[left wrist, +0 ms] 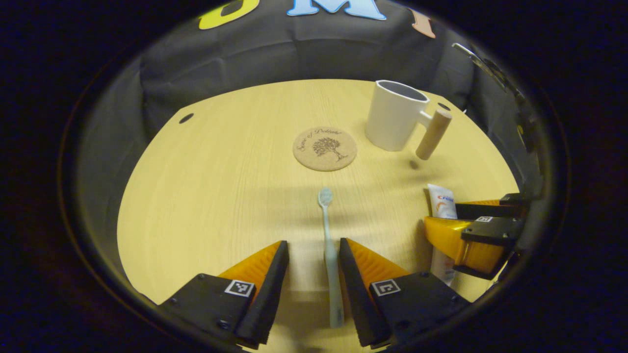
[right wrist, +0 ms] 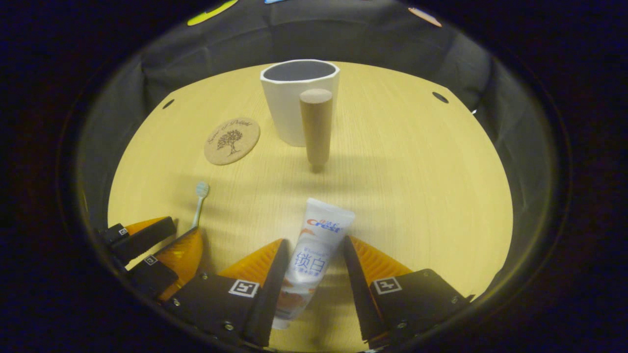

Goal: Put the toothbrush and toothpaste on the desktop into the cup, then pick up the cup and place it on the coaster on the desktop.

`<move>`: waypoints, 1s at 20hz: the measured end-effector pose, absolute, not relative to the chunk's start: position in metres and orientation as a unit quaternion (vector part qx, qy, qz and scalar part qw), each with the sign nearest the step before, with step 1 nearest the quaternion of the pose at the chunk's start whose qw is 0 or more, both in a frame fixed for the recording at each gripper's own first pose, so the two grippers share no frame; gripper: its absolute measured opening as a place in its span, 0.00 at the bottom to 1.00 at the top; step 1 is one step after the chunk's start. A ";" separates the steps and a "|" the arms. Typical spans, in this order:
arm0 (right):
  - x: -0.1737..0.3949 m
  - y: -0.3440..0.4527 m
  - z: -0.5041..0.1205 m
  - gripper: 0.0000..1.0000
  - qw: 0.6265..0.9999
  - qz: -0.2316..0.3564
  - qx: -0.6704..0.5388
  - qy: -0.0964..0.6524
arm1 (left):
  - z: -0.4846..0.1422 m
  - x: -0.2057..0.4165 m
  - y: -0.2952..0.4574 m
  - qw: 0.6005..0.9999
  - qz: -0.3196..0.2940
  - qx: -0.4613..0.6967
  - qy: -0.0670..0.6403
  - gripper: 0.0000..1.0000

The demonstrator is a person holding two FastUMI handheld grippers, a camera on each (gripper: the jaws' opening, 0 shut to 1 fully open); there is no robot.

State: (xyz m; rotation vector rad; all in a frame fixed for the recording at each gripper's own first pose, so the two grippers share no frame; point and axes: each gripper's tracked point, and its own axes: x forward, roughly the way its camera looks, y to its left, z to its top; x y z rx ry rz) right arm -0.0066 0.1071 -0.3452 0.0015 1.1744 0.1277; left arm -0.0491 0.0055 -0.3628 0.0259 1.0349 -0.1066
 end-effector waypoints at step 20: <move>-0.013 0.108 -0.334 0.04 0.815 0.064 0.107 0.566 | -0.350 -0.032 0.002 0.889 -0.050 0.018 0.456 0.08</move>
